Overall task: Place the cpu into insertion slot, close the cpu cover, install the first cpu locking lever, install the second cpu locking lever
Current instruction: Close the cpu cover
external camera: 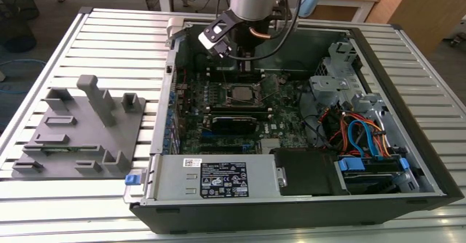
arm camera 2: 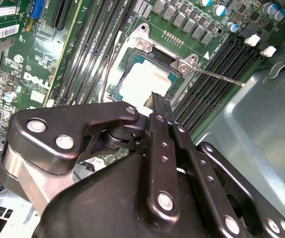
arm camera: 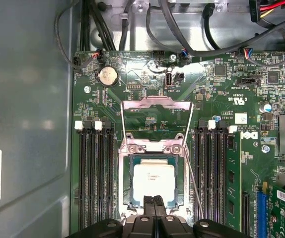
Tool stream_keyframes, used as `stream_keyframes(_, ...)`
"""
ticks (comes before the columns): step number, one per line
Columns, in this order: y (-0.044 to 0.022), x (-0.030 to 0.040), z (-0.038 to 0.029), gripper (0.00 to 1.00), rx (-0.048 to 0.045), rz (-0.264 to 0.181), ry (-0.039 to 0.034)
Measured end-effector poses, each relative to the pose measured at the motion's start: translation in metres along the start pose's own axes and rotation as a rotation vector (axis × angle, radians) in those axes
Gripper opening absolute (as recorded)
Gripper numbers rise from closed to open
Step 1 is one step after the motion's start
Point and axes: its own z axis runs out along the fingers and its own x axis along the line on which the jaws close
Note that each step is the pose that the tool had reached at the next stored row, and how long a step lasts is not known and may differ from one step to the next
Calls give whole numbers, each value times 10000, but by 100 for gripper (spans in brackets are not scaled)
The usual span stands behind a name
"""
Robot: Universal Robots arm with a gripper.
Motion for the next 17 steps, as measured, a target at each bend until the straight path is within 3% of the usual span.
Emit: stream_keyframes(17, 1, 1, -53, 10, 0, 0, 0)
